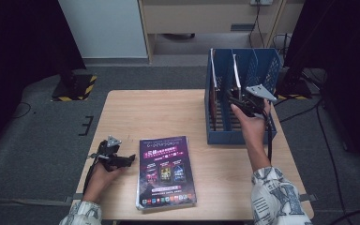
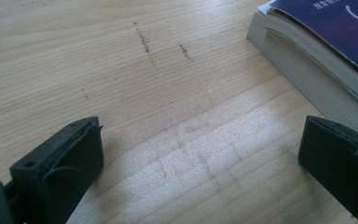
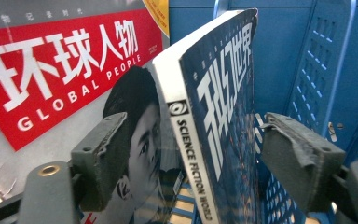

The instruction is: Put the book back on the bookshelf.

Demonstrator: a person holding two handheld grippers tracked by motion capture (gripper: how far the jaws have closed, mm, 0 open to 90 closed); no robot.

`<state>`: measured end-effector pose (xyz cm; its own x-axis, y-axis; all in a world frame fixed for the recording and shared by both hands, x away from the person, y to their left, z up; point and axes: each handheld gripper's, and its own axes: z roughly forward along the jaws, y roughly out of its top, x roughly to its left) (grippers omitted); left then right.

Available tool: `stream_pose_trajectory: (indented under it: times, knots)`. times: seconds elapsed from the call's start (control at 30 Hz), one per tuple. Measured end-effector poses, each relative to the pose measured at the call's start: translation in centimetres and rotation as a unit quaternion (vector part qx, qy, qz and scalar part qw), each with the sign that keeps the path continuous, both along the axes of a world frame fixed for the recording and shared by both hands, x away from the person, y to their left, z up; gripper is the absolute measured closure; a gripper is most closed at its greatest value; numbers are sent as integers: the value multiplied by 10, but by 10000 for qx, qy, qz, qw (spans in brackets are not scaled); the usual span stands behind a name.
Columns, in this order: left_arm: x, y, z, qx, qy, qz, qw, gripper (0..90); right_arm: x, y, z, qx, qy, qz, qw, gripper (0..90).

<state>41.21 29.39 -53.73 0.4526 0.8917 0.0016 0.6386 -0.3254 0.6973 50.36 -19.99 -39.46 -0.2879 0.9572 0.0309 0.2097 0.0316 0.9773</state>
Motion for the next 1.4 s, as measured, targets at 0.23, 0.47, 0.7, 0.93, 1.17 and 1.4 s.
stream_pose_trajectory:
  times: [0.23,0.47,0.7,0.93,1.17,1.4]
  knots:
    - [0,0,0,2,1,16,10000,0,-10,0,-1,-3,46,0,10000,186]
    - [-1,1,0,1,2,25,10000,0,-22,-2,-1,50,126,129,9998,157]
    - [-1,1,0,1,2,16,10000,0,-34,-6,-2,63,179,273,9994,130]
    - [-1,1,0,-10,3,11,10000,0,-49,-7,-6,175,170,466,9986,104]
    - [-1,1,0,-10,4,-2,10000,0,-66,-2,-12,214,124,693,9973,89]
    - [-2,1,0,-5,3,-2,10000,0,-82,9,-22,200,155,958,9951,86]
